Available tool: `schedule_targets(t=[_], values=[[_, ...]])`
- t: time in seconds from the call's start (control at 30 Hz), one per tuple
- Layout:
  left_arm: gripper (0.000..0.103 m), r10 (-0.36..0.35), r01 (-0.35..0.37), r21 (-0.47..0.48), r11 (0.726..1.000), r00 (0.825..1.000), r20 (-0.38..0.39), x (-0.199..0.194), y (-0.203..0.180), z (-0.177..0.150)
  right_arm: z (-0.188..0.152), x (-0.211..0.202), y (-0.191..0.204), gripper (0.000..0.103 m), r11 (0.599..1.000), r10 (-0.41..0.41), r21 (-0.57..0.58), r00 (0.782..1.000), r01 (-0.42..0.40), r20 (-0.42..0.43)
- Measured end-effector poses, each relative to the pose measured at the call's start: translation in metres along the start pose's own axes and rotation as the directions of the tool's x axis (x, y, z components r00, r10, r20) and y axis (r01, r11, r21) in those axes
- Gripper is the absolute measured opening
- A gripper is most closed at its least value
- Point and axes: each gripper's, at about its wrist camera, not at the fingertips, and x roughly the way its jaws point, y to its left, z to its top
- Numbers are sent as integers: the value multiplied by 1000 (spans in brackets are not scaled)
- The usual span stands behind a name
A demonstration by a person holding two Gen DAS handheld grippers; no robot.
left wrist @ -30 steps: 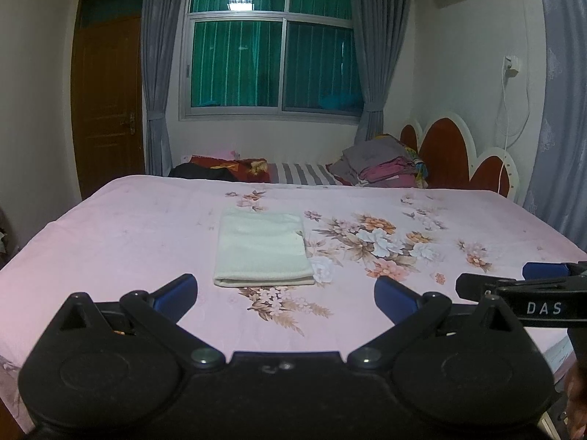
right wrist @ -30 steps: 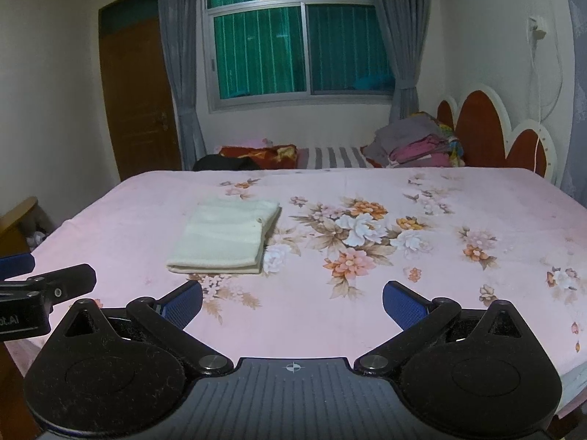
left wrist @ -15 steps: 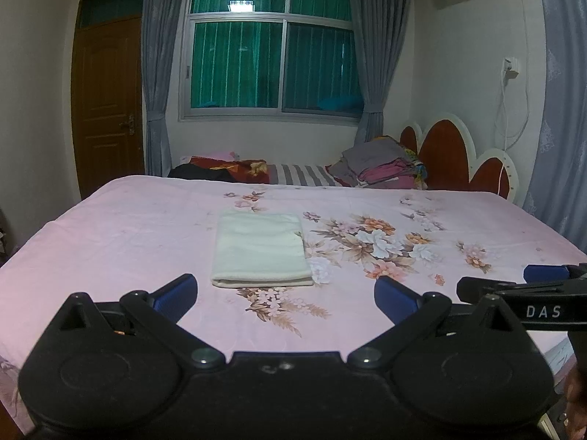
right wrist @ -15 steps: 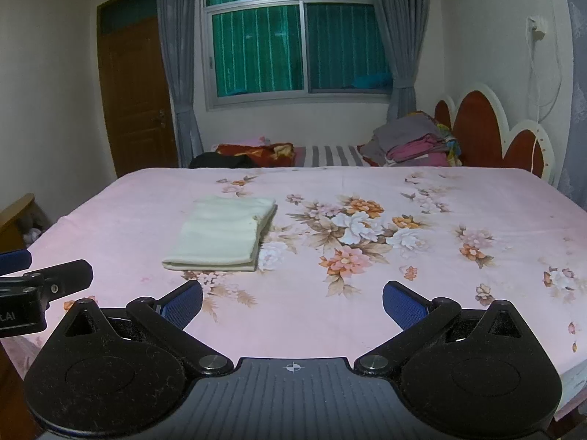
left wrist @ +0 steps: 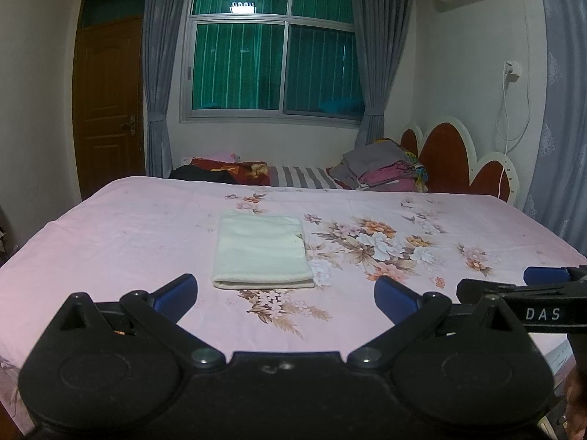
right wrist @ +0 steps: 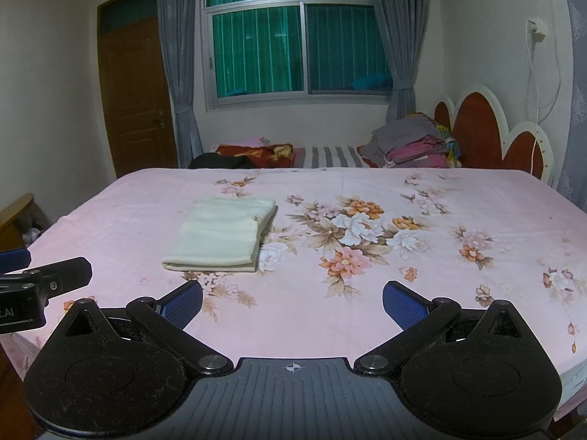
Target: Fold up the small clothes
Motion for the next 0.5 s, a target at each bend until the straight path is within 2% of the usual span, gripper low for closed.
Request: schedule_targets(t=[0.5], values=[[102, -4, 4, -7, 1000, 1000, 3, 1, 7, -1, 0, 0, 1, 103, 1000, -1, -1, 1000, 1, 0]])
